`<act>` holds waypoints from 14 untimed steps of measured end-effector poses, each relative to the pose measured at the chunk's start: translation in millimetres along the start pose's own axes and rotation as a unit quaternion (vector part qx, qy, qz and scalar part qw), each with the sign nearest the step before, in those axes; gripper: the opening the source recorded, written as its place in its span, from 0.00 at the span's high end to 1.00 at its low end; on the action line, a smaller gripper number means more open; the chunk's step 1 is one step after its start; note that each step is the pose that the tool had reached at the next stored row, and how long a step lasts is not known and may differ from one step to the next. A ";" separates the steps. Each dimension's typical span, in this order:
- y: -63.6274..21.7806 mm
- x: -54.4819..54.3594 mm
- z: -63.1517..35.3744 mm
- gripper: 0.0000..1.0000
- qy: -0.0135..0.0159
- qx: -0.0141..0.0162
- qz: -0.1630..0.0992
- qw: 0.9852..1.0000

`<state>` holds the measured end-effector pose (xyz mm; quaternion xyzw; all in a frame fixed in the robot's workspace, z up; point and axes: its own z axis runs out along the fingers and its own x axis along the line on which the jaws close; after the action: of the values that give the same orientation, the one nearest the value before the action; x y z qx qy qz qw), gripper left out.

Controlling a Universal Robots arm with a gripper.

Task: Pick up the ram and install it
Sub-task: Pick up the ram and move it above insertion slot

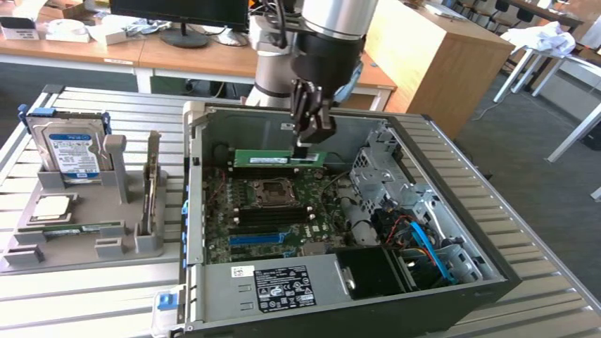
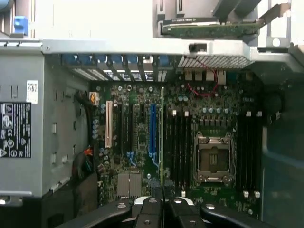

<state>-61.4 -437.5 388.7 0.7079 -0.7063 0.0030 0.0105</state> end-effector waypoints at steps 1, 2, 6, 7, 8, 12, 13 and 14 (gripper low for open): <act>-2.7 0.0 0.0 0.88 0.000 0.000 0.000 1.000; -5.4 0.0 0.0 0.88 0.000 0.000 0.000 1.000; -15.3 0.1 -0.2 0.88 0.000 0.000 0.000 1.000; -17.3 0.1 -0.2 0.88 0.000 0.000 0.000 1.000; -18.9 0.1 -0.2 0.88 0.000 0.000 0.000 1.000; -24.8 0.1 -0.2 0.88 0.000 0.000 0.000 1.000; -26.1 0.1 -0.3 0.88 0.000 0.000 0.000 1.000; -27.0 0.1 -0.3 0.88 0.000 0.000 0.000 1.000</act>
<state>-34.4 -437.5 388.7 0.7079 -0.7063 0.0030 0.0105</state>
